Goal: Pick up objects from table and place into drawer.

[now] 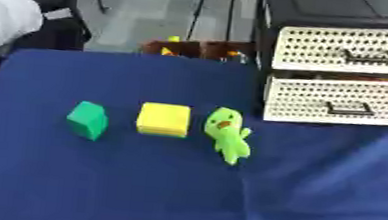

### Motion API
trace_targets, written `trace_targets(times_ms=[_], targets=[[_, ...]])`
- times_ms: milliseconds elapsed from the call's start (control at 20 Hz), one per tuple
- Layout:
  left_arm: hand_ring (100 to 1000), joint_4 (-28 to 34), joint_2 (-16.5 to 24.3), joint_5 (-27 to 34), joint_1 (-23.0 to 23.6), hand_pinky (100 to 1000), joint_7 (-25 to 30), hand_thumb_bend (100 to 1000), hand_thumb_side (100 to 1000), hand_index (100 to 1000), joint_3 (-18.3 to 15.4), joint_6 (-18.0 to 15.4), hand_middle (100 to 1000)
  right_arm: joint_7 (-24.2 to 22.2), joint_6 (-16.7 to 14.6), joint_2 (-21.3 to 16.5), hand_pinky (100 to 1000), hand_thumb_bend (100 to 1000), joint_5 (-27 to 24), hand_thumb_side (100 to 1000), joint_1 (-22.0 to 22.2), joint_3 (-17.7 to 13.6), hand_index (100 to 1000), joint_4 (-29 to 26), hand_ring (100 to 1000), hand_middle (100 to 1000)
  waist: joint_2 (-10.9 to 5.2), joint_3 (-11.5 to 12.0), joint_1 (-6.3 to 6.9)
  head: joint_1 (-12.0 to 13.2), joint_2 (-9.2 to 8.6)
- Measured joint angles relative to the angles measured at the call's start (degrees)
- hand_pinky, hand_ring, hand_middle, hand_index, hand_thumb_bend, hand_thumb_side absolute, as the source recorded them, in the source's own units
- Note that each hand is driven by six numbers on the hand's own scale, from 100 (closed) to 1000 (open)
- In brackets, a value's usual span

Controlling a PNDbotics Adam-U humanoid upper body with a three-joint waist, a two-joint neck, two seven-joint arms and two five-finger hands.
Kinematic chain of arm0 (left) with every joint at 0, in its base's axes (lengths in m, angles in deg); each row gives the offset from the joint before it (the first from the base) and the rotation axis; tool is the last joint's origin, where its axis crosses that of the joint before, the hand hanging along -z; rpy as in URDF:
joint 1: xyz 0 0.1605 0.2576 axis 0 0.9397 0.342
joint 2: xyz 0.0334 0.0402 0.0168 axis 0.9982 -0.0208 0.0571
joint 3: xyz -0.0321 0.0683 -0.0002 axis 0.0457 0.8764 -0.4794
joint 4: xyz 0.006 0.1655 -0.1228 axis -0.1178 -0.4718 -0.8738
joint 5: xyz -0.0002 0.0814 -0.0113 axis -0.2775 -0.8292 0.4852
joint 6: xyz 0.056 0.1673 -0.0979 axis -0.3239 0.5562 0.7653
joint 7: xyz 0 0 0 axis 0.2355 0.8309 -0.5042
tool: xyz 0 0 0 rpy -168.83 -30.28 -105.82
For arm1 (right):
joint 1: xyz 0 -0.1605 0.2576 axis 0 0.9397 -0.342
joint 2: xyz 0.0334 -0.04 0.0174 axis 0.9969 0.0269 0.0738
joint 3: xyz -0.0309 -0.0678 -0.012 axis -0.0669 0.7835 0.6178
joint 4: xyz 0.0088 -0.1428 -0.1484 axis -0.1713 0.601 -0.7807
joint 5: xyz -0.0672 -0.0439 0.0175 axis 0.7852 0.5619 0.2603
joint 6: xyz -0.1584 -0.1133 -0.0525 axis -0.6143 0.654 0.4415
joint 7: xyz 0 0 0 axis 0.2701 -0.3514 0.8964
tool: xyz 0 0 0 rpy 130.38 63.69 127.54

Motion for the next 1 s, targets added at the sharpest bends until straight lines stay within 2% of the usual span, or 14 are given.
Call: trace_targets(times_ms=[250, 400, 500, 550, 750, 1000], targets=[[652, 0.00, 0.00, 0.02, 0.00, 560, 0.00, 420, 917, 917, 0.00, 0.00, 692, -0.22, 0.82, -0.22, 637, 100, 0.06, 1000, -0.01, 0.00, 827, 0.00, 734, 696, -0.05, 0.02, -0.04, -0.13, 0.00], [652, 0.00, 0.00, 0.04, 0.00, 561, 0.00, 419, 919, 918, 0.00, 0.00, 692, -0.66, 2.40, -0.92, 629, 100, 0.10, 1000, -0.05, 0.07, 852, 0.00, 731, 703, -0.26, 0.00, -0.10, -0.30, 0.00], [652, 0.00, 0.00, 0.06, 0.00, 560, 0.01, 418, 919, 918, 0.02, 0.00, 692, -1.78, 4.40, -1.66, 624, 100, 0.51, 1000, -0.15, 0.17, 861, 0.00, 730, 705, -0.38, -0.01, -0.17, -0.40, 0.00], [653, 0.00, 0.00, 0.08, 0.00, 561, 0.04, 419, 918, 918, 0.03, 0.02, 693, -2.50, 5.50, -2.03, 620, 137, 0.84, 1000, -0.36, 0.29, 870, 0.00, 728, 703, -0.40, -0.03, -0.18, -0.43, 0.00], [652, 0.00, 0.00, 0.24, 0.01, 561, 0.08, 418, 918, 918, 0.05, 0.05, 693, -6.17, 10.55, -4.44, 614, 163, 1.90, 1000, -1.09, 1.11, 870, 0.00, 721, 691, -0.98, -0.21, -0.29, -0.49, 0.02], [652, 0.00, 0.00, 0.45, 0.07, 561, 0.14, 418, 915, 918, 0.07, 0.09, 693, -11.90, 16.78, -8.11, 603, 238, 2.02, 1000, -1.56, 2.18, 865, 0.00, 712, 680, -1.49, -0.70, -0.30, -0.82, 0.09]])
